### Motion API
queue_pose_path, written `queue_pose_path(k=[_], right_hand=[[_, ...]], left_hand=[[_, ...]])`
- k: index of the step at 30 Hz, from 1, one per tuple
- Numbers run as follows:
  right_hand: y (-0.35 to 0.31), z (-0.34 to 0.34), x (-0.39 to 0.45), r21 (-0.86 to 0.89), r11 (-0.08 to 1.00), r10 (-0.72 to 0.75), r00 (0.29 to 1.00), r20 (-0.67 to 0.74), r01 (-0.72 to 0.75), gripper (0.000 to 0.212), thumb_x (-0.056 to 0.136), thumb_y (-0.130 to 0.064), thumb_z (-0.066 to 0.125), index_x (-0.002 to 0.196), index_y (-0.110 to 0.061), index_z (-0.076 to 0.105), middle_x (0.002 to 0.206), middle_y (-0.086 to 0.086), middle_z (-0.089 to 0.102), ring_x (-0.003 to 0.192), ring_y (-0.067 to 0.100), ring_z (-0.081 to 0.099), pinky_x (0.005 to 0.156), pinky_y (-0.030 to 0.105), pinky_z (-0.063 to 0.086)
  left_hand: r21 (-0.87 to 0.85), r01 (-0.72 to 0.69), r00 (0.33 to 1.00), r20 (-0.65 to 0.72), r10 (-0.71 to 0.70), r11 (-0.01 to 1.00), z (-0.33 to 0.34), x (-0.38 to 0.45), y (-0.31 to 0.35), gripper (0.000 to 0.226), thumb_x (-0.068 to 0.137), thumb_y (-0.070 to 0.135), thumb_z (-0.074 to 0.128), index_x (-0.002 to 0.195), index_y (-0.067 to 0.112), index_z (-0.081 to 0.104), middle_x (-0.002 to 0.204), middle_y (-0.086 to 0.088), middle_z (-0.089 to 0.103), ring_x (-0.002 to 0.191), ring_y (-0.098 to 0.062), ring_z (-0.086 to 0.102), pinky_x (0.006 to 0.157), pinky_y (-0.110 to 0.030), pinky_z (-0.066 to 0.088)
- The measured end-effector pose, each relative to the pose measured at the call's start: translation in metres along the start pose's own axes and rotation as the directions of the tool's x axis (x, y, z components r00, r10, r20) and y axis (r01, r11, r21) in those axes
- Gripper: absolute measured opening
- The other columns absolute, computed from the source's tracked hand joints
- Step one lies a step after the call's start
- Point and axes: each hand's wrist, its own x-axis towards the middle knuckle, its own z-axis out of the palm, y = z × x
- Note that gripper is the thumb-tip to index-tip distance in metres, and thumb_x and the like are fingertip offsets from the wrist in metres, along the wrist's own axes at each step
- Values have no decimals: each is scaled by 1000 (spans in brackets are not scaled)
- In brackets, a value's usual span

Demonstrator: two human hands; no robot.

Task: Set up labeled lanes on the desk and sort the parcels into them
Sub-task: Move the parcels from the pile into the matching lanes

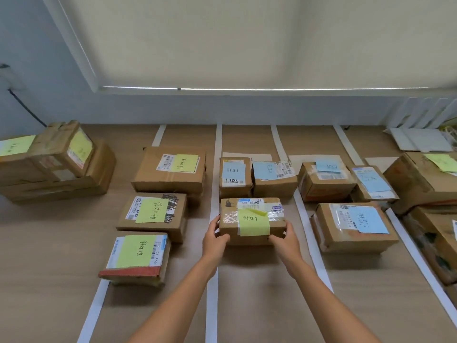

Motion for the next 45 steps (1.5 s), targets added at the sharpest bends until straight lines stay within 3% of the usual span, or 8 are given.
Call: queue_pose_path(k=[3,10,13,19,25,32,40,45], right_hand=[[1,7,24,4,1000,-6,1000,-11,6,68,83,0,61,141,-21,31,141,5,44,132,22,39,104,35,38],[-4,16,63,6,999,-37,999,-21,37,71,81,0,61,141,-22,31,143,3,41,136,21,32,107,35,35],[-4,13,64,5,999,-38,999,-9,38,72,82,-1,60,142,-24,29,145,3,39,138,22,30,108,37,34],[-10,8,39,-14,999,-38,999,26,38,69,83,1,57,142,-23,31,138,1,46,129,15,39,92,23,38],[-24,-6,7,-88,996,-7,1000,12,8,81,84,-5,61,149,-20,14,153,7,27,139,26,29,106,38,35],[-50,-29,-49,-104,993,-63,998,-28,59,78,84,-8,61,147,-21,17,153,9,25,138,28,29,107,43,34],[-85,-31,-130,-73,978,-194,980,34,196,72,86,-6,59,146,-27,25,148,5,36,137,25,34,101,37,41],[-97,-27,-169,-67,966,-246,968,54,249,70,86,-3,58,144,-26,28,145,5,42,132,23,41,76,13,43]], left_hand=[[-24,-13,999,-32,12,1000,10,22,-3,66,86,-6,50,140,29,37,133,-2,51,114,-15,49,78,-22,51],[-69,-47,995,-92,40,997,18,61,5,70,82,-9,51,140,28,37,129,-3,55,117,-18,51,86,-27,50],[-53,-58,994,-93,53,997,16,62,5,70,81,-9,50,140,27,38,127,-2,55,114,-16,52,78,-21,49],[-16,-67,996,-53,66,998,8,46,16,70,81,-8,50,141,24,37,130,-3,54,110,-13,49,73,-16,44],[42,-48,999,-17,49,998,-11,17,27,70,86,-3,51,146,22,27,148,-4,35,133,-22,37,94,-27,36],[63,-117,993,-2,118,991,-23,-40,52,66,89,1,51,146,22,27,147,-5,37,134,-23,36,93,-28,33],[67,-232,970,90,226,970,-22,-124,77,61,90,-2,49,143,24,33,140,-3,46,114,-11,42,86,-24,38],[63,-272,959,100,265,960,-27,-158,84,60,89,-1,51,142,24,34,138,-3,48,107,-6,42,76,-15,40]])
